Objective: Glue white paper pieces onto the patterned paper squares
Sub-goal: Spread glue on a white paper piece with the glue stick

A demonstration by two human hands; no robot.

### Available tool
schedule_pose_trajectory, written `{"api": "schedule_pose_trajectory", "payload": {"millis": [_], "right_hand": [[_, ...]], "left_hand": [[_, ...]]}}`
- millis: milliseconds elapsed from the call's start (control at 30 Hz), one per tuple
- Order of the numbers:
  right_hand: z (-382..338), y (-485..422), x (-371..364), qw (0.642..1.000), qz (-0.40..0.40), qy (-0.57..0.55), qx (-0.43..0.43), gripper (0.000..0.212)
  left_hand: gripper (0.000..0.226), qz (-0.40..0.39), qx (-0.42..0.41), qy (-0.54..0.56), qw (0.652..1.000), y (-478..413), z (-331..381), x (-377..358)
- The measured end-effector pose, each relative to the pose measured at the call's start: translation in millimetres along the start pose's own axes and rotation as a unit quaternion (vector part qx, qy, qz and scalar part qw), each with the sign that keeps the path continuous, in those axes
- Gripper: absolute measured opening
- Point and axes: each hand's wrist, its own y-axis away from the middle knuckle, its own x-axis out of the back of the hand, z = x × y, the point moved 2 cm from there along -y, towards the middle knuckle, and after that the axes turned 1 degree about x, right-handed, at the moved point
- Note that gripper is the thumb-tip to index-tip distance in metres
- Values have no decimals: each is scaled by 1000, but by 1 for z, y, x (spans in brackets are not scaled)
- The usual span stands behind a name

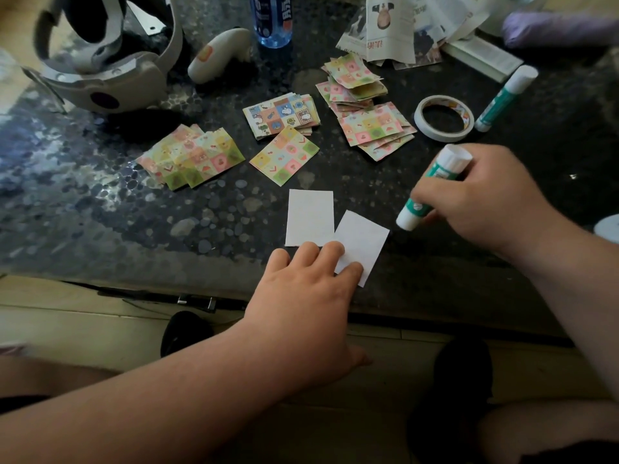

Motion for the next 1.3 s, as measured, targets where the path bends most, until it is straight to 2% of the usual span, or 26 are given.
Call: {"api": "schedule_pose_trajectory", "payload": {"millis": [167,400,533,867,1000,1300], "right_hand": [[-1,7,-20,995,-98,-5,31,19],[-1,11,-34,985,-159,50,53,13],[0,11,-35,982,-175,53,54,8],[-4,10,-41,972,-199,101,79,12],[-5,8,-42,970,-207,95,79,14],[-6,4,-53,975,-194,59,96,15]], "left_hand": [[84,12,-4,-14,1000,2,3,-1],[78,11,-13,-17,1000,9,6,3],[78,5,-5,-18,1000,9,5,3],[74,-7,3,-22,1000,9,4,5],[69,-8,19,-21,1000,9,4,4],[73,-18,9,-31,999,8,6,6]]}}
